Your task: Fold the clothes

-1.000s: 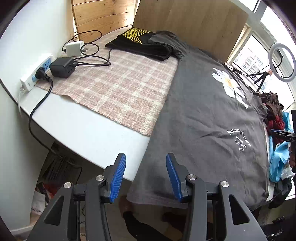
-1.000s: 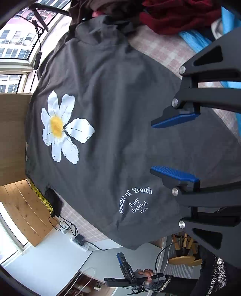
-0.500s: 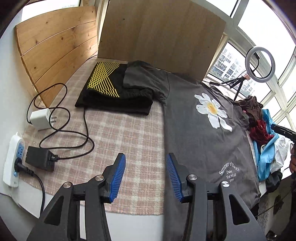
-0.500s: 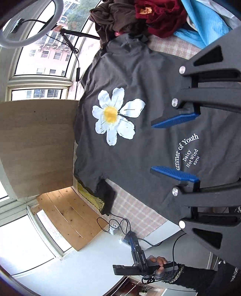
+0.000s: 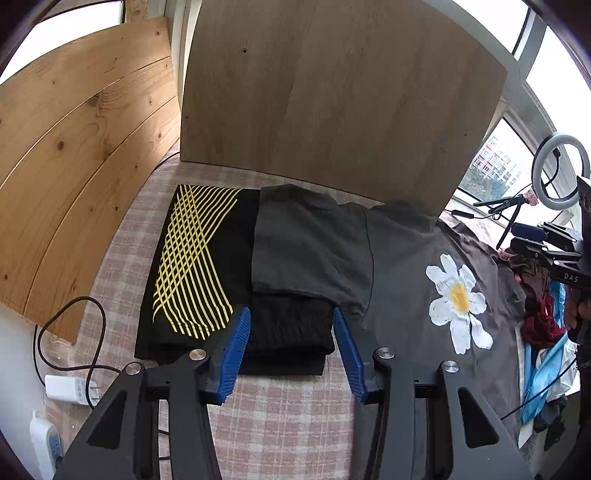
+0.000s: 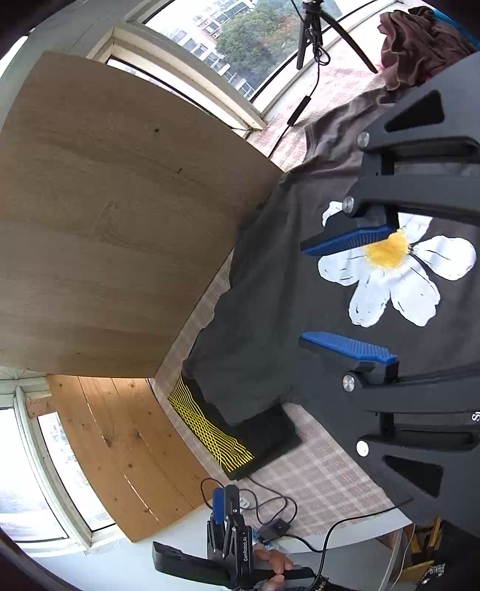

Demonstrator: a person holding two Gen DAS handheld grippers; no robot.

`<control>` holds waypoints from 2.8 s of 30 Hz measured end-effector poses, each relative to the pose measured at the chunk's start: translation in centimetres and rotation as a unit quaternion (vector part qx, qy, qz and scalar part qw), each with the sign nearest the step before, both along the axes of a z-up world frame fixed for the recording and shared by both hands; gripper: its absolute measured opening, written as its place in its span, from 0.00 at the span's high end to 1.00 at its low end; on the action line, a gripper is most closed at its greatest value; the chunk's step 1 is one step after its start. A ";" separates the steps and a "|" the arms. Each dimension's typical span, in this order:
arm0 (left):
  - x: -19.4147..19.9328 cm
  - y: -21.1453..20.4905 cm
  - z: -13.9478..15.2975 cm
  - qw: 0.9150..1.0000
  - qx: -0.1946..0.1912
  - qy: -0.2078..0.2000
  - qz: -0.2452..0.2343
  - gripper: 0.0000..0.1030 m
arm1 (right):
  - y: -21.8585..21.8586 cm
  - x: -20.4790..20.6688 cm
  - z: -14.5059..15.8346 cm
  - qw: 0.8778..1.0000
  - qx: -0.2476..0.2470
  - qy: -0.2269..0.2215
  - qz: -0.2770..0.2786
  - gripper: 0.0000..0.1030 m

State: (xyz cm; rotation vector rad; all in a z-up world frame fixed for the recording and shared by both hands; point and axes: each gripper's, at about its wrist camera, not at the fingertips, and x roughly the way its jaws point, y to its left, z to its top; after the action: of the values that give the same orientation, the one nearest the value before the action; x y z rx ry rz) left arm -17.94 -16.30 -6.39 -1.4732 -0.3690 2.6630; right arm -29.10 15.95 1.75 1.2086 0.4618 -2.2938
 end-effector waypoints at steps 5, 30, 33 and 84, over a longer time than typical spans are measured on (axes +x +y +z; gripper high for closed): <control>-5.3 0.0 -1.6 1.000 -0.013 -0.021 -0.017 0.56 | -2.5 -6.9 -4.0 0.999 0.017 -0.031 0.025 0.59; -16.8 0.3 -6.7 0.992 -0.016 0.010 -0.127 0.98 | -6.3 -18.3 -13.7 0.980 0.058 -0.095 0.163 0.59; -16.5 -0.7 -5.8 0.993 -0.012 0.012 -0.119 0.98 | -7.0 -18.7 -15.2 0.976 0.068 -0.112 0.176 0.63; -8.2 3.8 -6.7 0.996 0.063 0.014 -0.064 0.96 | -19.1 -13.4 -9.2 0.961 -0.136 -0.220 0.101 0.66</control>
State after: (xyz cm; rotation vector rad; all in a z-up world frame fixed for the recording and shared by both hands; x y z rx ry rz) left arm -26.16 -12.48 -13.10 -1.3723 -0.4162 2.5086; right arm -42.51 -3.16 -7.41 1.4020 0.0952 -1.7763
